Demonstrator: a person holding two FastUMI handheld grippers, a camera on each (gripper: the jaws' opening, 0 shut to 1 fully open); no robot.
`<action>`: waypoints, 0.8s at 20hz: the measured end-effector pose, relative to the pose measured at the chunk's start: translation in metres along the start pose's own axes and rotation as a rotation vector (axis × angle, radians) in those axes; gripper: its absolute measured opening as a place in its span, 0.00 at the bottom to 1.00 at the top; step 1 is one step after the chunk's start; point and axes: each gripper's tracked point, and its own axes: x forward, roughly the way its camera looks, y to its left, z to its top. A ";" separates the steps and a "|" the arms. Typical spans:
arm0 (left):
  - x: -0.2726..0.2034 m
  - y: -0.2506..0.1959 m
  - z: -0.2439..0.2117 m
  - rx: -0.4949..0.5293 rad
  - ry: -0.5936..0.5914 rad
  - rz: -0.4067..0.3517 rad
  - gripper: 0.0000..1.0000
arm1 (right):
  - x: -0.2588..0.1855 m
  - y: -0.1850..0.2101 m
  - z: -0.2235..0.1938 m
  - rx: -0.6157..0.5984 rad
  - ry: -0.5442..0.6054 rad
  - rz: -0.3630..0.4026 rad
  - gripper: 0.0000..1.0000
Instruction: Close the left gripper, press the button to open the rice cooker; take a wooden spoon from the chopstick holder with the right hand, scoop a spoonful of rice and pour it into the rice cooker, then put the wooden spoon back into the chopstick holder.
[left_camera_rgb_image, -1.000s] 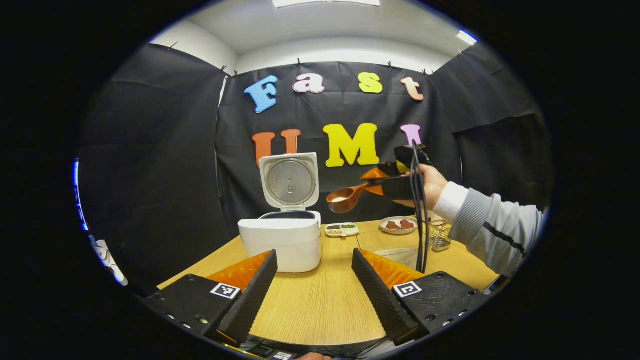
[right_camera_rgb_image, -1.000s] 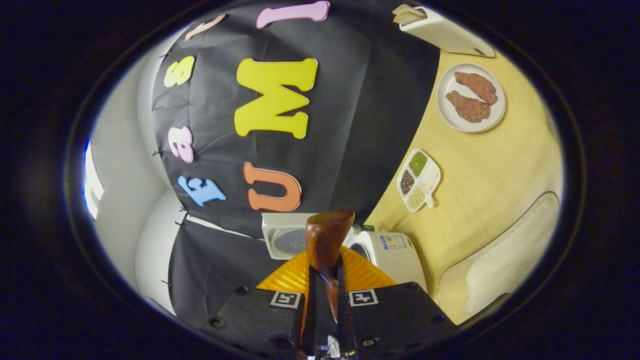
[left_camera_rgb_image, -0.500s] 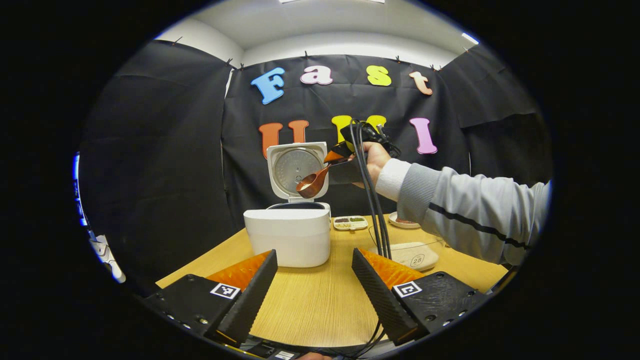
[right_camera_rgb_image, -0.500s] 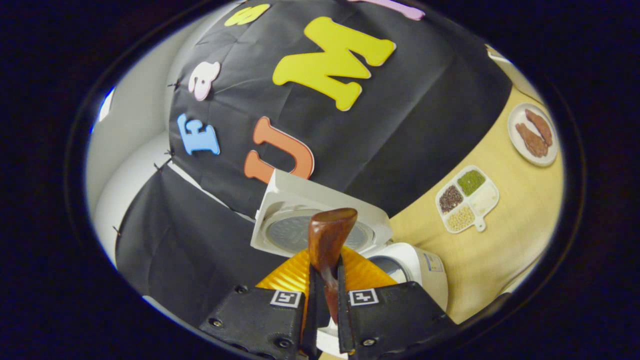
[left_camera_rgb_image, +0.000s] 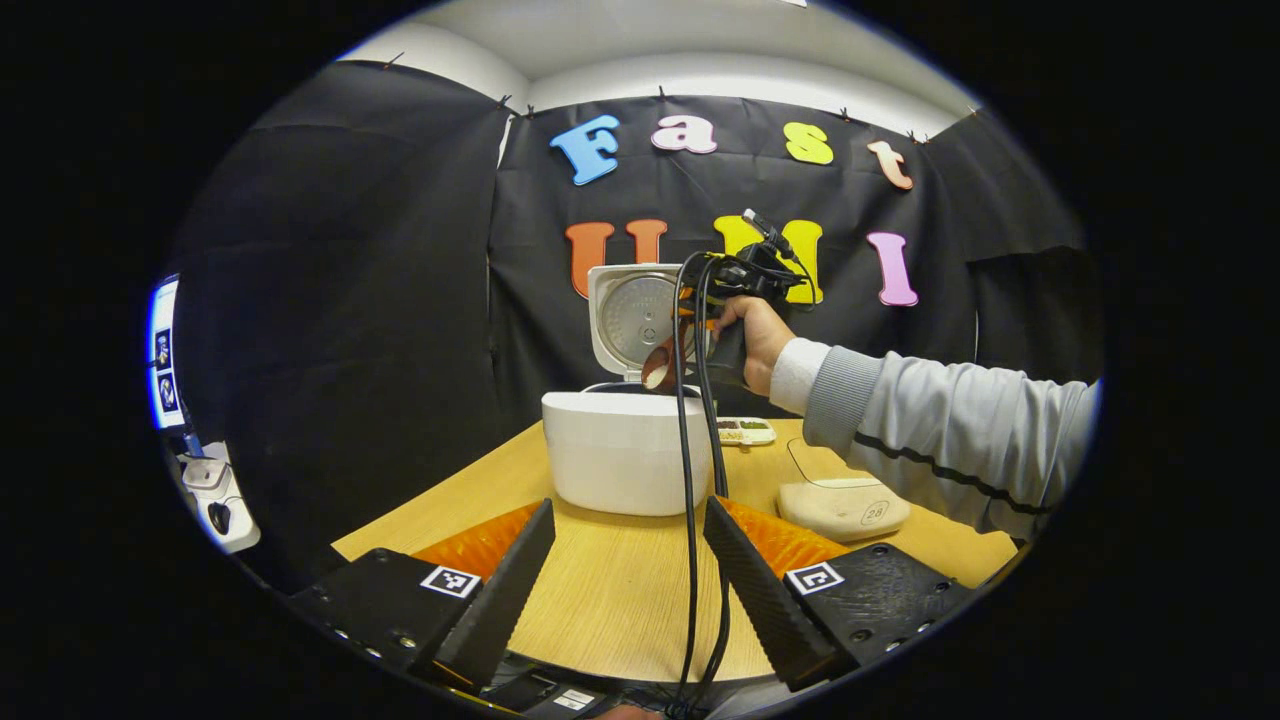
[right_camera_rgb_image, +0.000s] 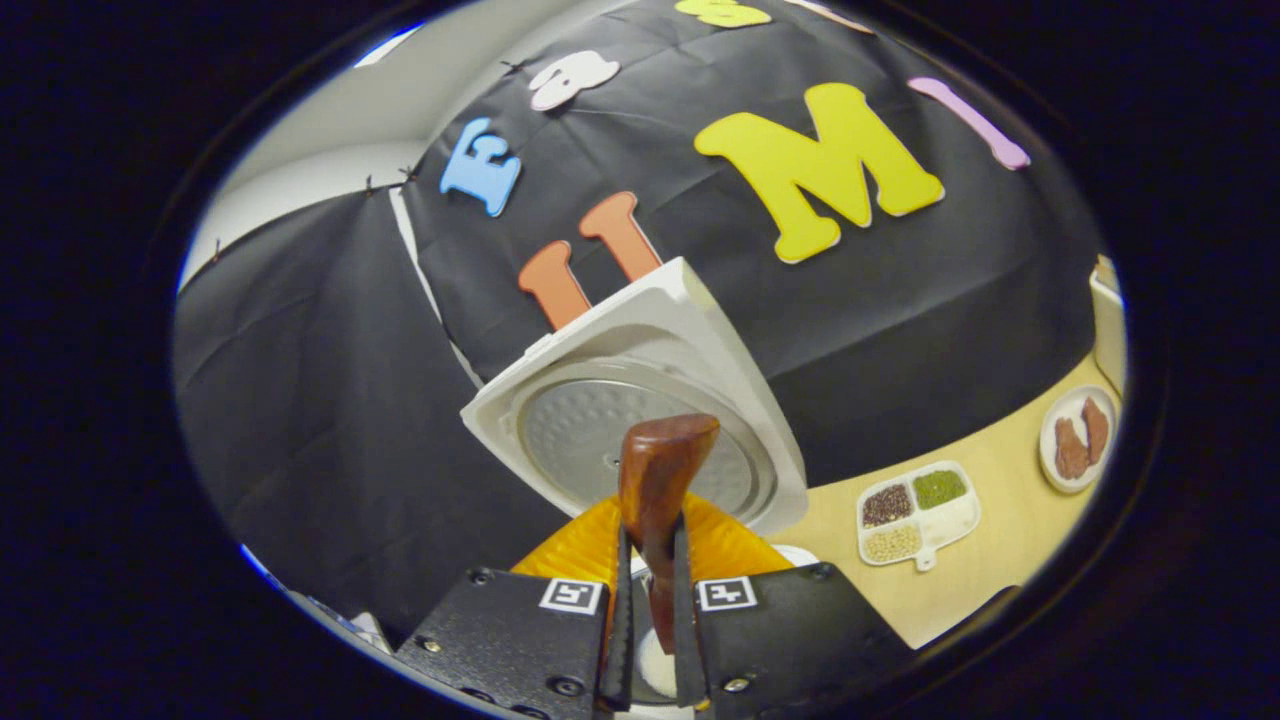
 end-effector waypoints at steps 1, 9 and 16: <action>0.001 0.005 -0.002 0.001 0.004 0.012 0.96 | 0.001 0.006 0.001 -0.055 -0.008 -0.004 0.22; -0.001 0.019 -0.003 0.036 0.008 0.081 0.96 | -0.002 0.040 -0.004 -0.408 -0.014 0.034 0.22; -0.006 0.018 0.002 0.004 -0.010 0.073 0.96 | -0.027 0.072 -0.006 -0.751 -0.094 0.052 0.22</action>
